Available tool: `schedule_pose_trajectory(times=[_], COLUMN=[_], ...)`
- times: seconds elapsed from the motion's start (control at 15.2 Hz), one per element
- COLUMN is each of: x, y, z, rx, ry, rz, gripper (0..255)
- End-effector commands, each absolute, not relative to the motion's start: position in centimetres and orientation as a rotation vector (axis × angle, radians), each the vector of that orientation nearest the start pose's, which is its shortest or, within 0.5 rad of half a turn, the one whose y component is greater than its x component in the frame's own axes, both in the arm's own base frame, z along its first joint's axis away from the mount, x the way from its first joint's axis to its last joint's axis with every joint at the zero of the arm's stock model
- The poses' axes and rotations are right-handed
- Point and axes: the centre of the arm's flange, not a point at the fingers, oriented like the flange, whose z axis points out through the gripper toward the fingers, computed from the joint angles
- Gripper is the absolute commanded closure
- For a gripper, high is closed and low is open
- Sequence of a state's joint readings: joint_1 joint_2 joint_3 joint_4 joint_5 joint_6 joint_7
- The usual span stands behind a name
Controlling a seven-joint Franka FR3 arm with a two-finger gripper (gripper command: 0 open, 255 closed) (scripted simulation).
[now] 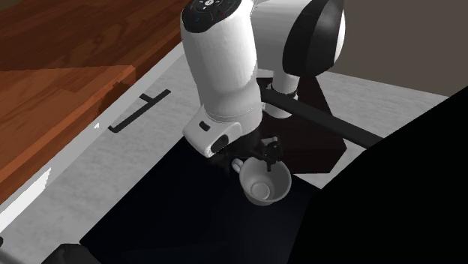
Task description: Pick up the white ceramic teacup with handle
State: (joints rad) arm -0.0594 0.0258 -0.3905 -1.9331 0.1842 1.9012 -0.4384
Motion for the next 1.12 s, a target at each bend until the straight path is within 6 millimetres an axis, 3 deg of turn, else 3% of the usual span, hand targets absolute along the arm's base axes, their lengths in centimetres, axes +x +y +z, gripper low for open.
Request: schedule_pose_trajectory(times=[0.0, 0.33, 0.46, 0.53, 1.06], x=[51.2, 51.2, 51.2, 51.2, 51.2], y=[-23.4, -23.4, -23.4, -23.4, -23.3], z=[45.7, 42.8, 42.8, 42.8, 42.8], rx=[-2.968, -2.968, -2.968, -2.968, -2.968], ry=[0.111, 0.111, 0.111, 0.111, 0.111], rz=[-0.026, -0.026, -0.026, -0.026, -0.026], gripper=[0, 0, 0, 255, 255])
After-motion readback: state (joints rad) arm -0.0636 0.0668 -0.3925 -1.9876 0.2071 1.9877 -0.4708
